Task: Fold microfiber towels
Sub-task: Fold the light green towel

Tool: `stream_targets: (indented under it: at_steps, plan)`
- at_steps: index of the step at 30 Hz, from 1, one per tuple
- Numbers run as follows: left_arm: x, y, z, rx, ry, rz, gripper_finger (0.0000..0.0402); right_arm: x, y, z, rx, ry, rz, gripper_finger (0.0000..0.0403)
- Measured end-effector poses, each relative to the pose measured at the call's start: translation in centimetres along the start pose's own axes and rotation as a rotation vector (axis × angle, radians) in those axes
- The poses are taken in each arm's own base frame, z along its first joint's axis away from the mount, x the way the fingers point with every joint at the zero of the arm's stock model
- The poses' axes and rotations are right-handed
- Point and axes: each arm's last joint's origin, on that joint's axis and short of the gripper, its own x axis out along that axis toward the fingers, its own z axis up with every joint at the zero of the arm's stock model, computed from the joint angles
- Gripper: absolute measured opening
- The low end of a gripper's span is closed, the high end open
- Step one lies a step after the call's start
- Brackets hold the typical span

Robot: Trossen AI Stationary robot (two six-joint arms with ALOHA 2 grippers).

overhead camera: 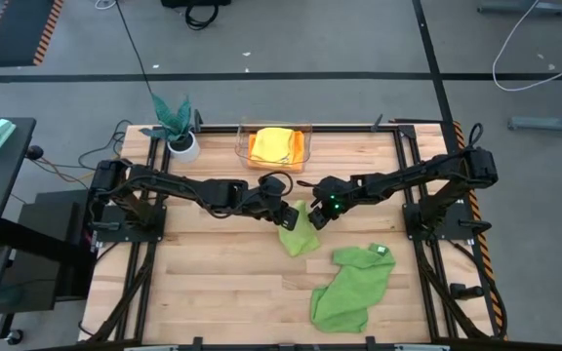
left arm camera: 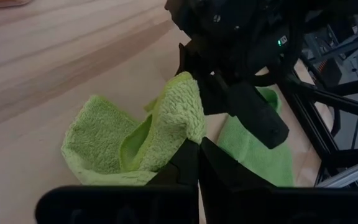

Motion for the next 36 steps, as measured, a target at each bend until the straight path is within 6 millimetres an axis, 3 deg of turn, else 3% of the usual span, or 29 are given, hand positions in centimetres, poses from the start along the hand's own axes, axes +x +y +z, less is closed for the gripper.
stream_targets:
  at_steps: [12, 22, 30, 36]
  plan:
    - [0.0, 0.0, 0.0, 0.002, 0.000, 0.000, 0.0010, -0.1, -0.4, 0.5, -0.014, -0.027, -0.021, 0.0009]
    - [0.0, 0.0, 0.0, 0.027, 0.000, 0.000, 0.0016, -0.6, -0.3, 0.2, -0.056, -0.014, -0.028, 0.0005]
    - [0.1, 0.2, 0.3, 0.070, -0.005, 0.004, 0.0010, -4.7, 0.1, -0.2, -0.103, -0.056, -0.059, 0.0002]
    - [0.2, 0.4, 1.2, 0.068, -0.038, -0.011, 0.0047, -8.5, 0.0, -1.0, -0.105, -0.112, -0.098, 0.0002]
